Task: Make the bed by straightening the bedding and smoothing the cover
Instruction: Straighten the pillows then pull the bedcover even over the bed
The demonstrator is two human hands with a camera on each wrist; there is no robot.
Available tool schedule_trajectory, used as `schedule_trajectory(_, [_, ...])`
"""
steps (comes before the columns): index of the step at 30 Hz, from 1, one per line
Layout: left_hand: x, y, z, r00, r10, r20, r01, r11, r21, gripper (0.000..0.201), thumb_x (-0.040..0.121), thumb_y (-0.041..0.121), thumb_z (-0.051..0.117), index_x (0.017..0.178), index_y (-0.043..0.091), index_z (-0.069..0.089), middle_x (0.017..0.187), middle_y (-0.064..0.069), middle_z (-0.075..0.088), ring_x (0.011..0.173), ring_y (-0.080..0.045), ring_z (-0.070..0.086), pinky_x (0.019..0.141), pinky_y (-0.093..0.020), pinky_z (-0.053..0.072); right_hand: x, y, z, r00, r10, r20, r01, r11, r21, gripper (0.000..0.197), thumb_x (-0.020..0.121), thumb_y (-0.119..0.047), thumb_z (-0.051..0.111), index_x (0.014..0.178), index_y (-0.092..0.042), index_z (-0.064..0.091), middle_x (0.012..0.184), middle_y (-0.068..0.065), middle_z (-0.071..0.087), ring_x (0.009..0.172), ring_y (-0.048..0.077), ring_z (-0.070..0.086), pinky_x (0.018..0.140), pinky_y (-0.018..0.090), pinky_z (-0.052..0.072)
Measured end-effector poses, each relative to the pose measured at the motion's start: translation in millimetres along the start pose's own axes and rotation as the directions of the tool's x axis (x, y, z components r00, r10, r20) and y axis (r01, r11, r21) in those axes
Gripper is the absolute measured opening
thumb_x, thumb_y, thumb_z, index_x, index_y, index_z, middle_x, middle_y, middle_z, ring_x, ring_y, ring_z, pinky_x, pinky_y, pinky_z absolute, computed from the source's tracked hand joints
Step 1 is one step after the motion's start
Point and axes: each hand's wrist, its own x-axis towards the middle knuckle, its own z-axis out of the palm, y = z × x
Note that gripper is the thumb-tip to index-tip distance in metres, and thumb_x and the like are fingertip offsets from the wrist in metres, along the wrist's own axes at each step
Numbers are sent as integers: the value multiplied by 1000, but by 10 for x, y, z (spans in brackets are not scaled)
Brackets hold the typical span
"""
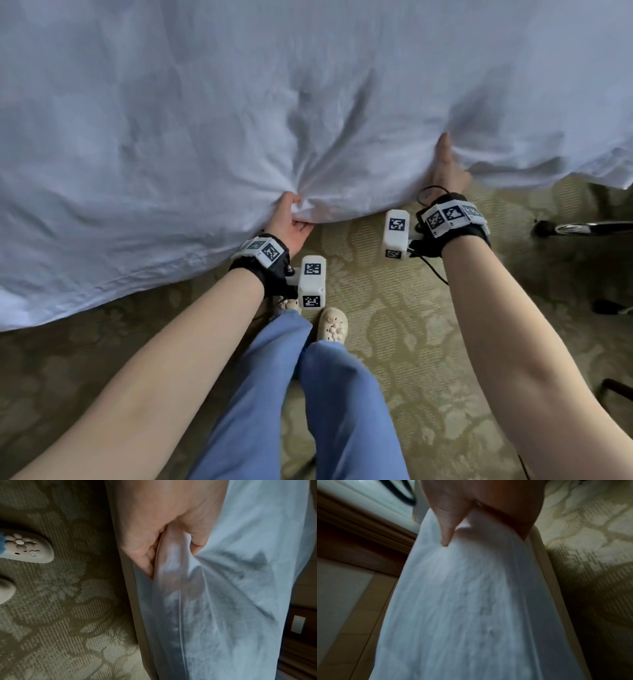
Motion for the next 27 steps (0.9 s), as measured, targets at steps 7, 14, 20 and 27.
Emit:
schedule_trajectory(7, [-306,-2,217,993,-116,0,112,955,-276,9,85,0,40,89,2,48,97,-18,61,89,-27,62,67,-33,56,99,-103,-273,952,-292,-90,300,949,99,30,89,-3,51,69,-18,34,76,-5,42,79,12,47,54,4,39])
schedule_trajectory(14, [-557,-390,395,994,10,-106,-38,962,-270,15,81,0,38,71,7,47,79,-10,55,88,-25,58,85,-36,54,18,-252,-691,864,-498,-74,504,847,168,32,86,4,52,67,-18,39,69,-5,46,56,-4,48,55,5,40])
schedule_trajectory(20, [-374,-666,366,977,107,-182,-121,990,-67,19,91,6,41,76,12,49,80,-4,54,78,-16,56,82,-30,52,268,85,-845,872,-487,46,474,864,170,36,90,7,50,65,-16,40,61,-2,44,40,-6,49,47,9,39])
schedule_trajectory(27, [157,-769,290,955,74,-288,-46,994,104,27,93,9,45,119,0,48,121,-15,58,110,-21,56,81,-26,53,1098,724,-735,964,-97,248,189,905,-381,21,87,-22,63,73,-12,52,73,5,56,62,13,53,62,27,44])
